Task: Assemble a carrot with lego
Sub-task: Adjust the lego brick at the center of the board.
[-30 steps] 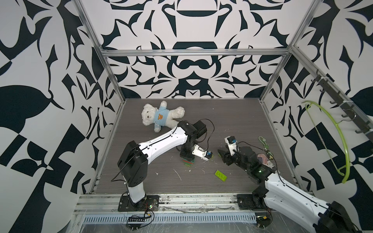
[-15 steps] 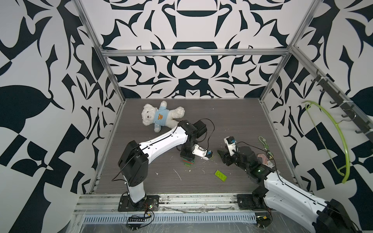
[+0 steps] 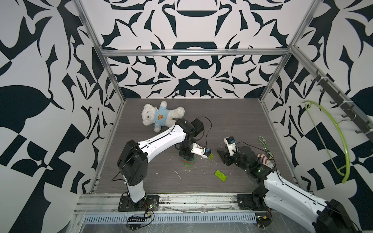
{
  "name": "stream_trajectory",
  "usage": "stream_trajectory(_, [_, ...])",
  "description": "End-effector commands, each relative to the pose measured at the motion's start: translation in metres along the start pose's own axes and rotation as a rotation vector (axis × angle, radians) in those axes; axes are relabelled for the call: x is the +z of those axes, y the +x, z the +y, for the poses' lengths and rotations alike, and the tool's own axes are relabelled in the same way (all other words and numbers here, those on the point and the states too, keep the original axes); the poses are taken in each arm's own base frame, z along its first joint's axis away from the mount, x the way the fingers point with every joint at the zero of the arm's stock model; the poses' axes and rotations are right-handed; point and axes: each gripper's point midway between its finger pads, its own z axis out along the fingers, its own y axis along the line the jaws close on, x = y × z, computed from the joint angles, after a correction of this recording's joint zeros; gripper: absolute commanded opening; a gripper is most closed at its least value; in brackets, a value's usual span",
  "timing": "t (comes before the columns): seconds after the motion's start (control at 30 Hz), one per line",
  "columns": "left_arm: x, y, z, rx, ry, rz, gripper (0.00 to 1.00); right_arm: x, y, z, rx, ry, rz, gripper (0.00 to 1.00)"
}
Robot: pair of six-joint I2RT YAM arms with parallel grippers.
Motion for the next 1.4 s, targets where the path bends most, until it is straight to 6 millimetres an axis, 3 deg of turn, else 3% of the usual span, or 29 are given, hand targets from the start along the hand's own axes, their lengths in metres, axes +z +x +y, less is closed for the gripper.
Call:
stream_trajectory(0.0, [0.01, 0.01, -0.021, -0.001, 0.1, 0.018, 0.0, -0.003, -0.022, 0.003, 0.014, -0.012, -0.064, 0.61])
stream_trajectory(0.67, [0.003, 0.016, -0.017, -0.012, 0.063, 0.076, 0.0, -0.002, -0.02, 0.003, 0.014, -0.013, -0.06, 0.61])
stream_trajectory(1.07, [-0.008, 0.004, -0.016, -0.023, 0.038, 0.015, 0.0, -0.002, -0.019, 0.003, 0.012, -0.014, -0.06, 0.61])
stream_trajectory(1.37, [0.006, 0.012, -0.009, -0.014, 0.016, 0.081, 0.0, -0.002, -0.02, 0.003, 0.013, -0.013, -0.059, 0.61])
